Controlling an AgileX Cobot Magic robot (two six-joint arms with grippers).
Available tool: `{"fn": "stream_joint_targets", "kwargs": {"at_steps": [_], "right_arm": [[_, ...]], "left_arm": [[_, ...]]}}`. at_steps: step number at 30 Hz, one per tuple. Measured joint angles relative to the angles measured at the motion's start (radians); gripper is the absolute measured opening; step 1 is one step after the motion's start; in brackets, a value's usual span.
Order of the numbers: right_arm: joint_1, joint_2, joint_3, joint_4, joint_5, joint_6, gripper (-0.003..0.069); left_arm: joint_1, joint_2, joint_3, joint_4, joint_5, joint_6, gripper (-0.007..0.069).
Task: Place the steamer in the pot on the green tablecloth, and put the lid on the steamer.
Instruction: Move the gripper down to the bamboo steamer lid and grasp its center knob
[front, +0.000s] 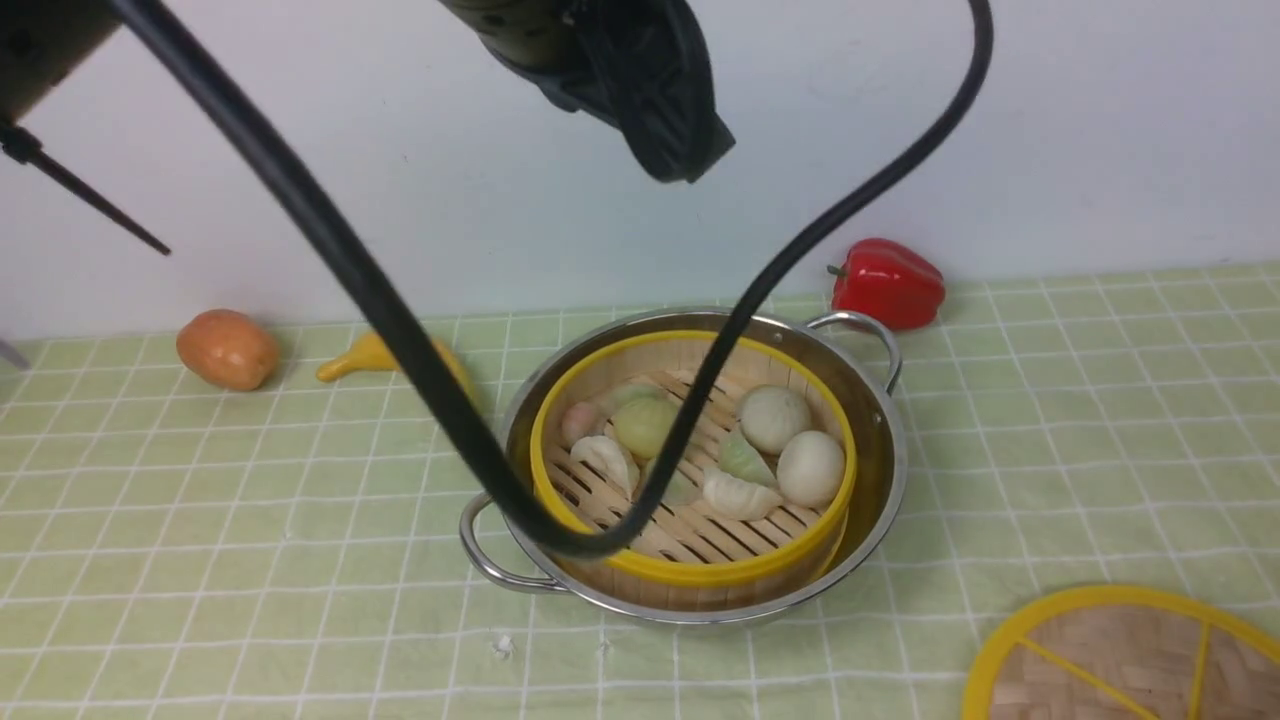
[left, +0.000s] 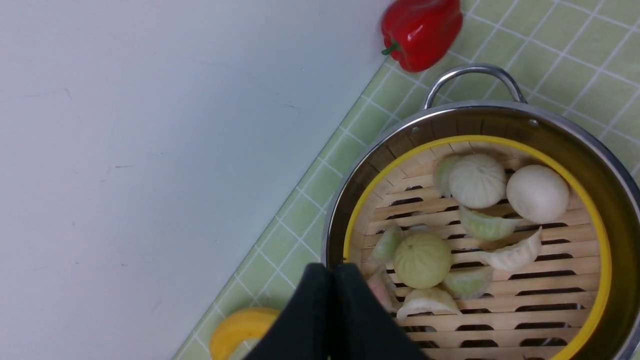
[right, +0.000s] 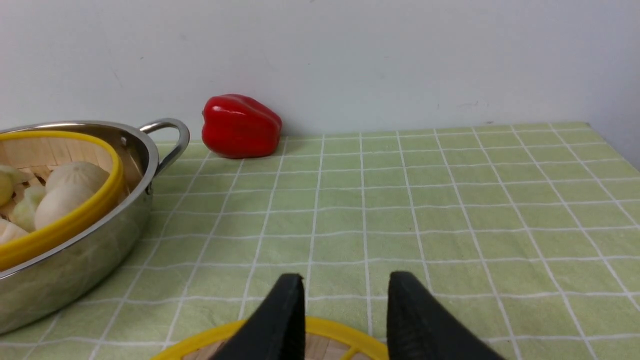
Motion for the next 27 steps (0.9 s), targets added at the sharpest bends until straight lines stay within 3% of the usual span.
{"fn": "stream_joint_targets", "kwargs": {"at_steps": [9, 14, 21, 27], "right_arm": [[0.0, 0.0, 0.0, 0.0, 0.0, 0.0, 0.0252], [0.0, 0.0, 0.0, 0.0, 0.0, 0.0, 0.0252], [0.0, 0.0, 0.0, 0.0, 0.0, 0.0, 0.0252], [0.0, 0.0, 0.0, 0.0, 0.0, 0.0, 0.0252]], "left_arm": [[0.009, -0.005, 0.026, -0.021, -0.011, 0.001, -0.0008], [0.089, -0.075, 0.149, -0.103, -0.11, 0.0, 0.001], [0.336, -0.287, 0.443, -0.302, -0.293, -0.001, 0.0023], [0.64, -0.557, 0.84, -0.422, -0.481, -0.001, 0.0052]]}}
